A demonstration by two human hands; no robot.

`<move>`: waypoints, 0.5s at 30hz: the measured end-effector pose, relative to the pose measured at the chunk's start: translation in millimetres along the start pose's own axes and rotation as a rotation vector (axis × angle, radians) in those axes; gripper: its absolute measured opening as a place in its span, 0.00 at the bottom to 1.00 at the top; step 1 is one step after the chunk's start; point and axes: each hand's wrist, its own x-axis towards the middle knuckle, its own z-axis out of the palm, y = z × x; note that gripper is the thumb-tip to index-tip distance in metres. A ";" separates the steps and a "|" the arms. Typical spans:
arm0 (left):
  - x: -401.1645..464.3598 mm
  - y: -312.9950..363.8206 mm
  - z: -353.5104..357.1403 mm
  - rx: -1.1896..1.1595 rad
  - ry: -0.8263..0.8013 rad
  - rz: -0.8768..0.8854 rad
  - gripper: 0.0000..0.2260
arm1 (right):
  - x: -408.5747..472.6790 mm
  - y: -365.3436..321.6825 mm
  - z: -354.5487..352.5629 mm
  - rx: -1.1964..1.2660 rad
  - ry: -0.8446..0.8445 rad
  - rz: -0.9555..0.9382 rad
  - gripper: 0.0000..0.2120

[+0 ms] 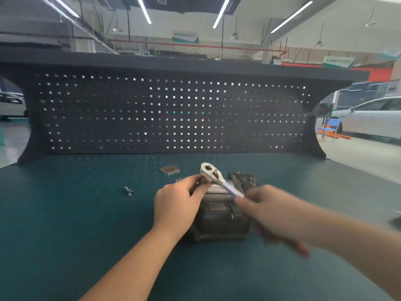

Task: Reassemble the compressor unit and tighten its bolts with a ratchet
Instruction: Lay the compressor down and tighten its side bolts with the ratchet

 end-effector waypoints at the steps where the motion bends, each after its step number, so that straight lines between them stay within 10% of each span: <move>1: -0.6 -4.0 0.9 0.009 0.002 0.008 0.05 | -6.7 -5.2 16.9 0.076 -0.049 0.007 0.19; 10: 1.4 -2.0 3.1 0.040 0.034 -0.137 0.19 | 0.0 -48.3 115.6 0.531 -0.033 0.006 0.18; 15: 0.2 -8.4 3.1 0.057 0.004 -0.036 0.08 | -16.0 -13.4 43.3 0.333 -0.104 0.025 0.20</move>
